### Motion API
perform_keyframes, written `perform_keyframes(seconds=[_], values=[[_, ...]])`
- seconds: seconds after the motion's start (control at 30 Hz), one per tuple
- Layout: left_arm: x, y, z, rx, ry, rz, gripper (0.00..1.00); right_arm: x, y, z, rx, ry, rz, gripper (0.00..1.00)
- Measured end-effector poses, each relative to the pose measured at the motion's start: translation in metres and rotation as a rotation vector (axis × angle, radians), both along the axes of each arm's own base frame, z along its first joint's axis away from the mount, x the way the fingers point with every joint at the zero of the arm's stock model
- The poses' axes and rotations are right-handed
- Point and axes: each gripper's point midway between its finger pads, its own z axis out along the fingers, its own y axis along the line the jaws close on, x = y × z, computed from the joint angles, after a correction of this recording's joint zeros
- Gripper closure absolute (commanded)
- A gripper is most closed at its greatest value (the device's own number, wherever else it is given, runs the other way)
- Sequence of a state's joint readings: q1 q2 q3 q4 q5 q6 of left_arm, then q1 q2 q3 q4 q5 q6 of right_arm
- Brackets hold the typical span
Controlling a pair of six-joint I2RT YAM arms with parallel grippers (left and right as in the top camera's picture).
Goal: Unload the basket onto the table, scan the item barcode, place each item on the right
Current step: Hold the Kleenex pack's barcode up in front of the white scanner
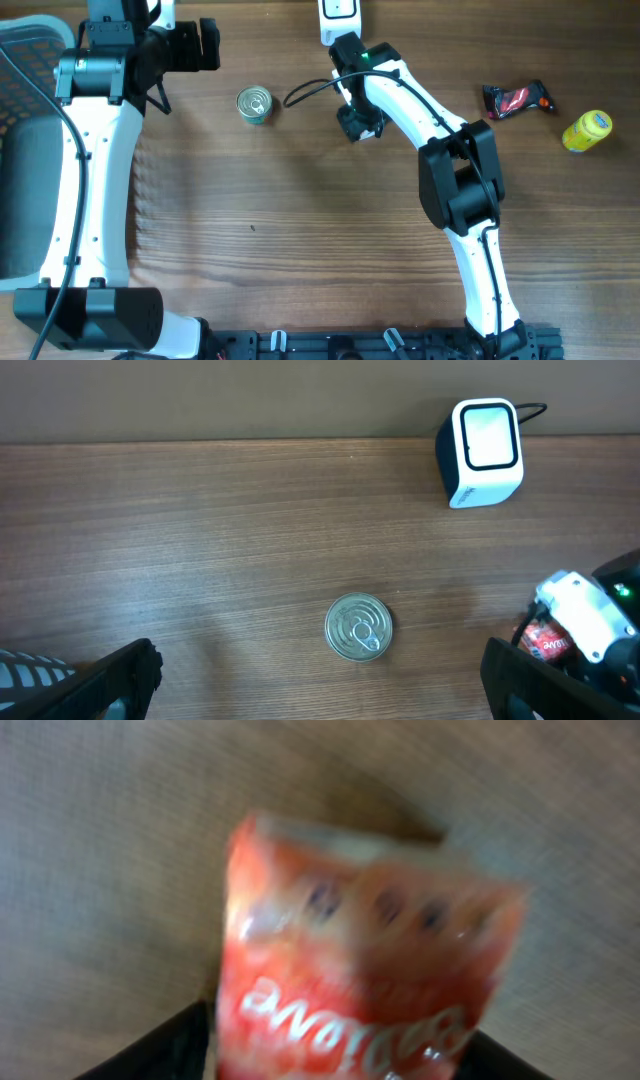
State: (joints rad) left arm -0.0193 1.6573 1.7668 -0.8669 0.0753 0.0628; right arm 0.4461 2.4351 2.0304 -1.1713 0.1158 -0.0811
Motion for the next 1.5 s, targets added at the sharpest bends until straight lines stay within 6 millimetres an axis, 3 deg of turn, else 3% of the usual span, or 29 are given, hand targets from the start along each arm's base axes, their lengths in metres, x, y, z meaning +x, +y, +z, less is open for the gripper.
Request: perform_keyframes(seconds=[0.03,0.17,0.3,0.47,0.67,0.83,1.07,1.23,1.5], values=[[0.000,0.000,0.000,0.000,0.000,0.000,0.00,-0.004,0.000,0.000,0.006,0.021,0.002,0.00],[0.000,0.000,0.000,0.000,0.000,0.000,0.00,-0.005,0.004,-0.002,0.044,0.032,0.007,0.00],[0.000,0.000,0.000,0.000,-0.002,0.000,0.00,0.019,0.023,-0.002,0.130,-0.066,-0.057,0.00],[0.000,0.000,0.000,0.000,-0.002,0.000,0.00,0.013,0.019,0.001,0.124,-0.087,-0.411,0.00],[-0.001,0.000,-0.001,0.000,0.004,0.000,0.00,0.002,0.012,0.002,0.104,-0.081,-0.700,0.00],[-0.001,0.000,-0.002,0.000,0.007,0.000,0.00,0.024,0.020,0.003,0.164,-0.154,-0.675,0.00],[-0.001,0.000,-0.002,0.000,0.007,0.000,0.00,0.038,0.014,0.006,0.150,-0.241,-0.725,0.00],[-0.001,0.000,-0.002,0.000,0.007,0.000,0.00,0.026,0.008,0.003,0.131,-0.209,-0.883,0.00],[-0.001,0.000,-0.002,0.000,0.008,0.000,0.00,0.011,0.009,0.002,0.147,-0.164,-1.272,0.00]])
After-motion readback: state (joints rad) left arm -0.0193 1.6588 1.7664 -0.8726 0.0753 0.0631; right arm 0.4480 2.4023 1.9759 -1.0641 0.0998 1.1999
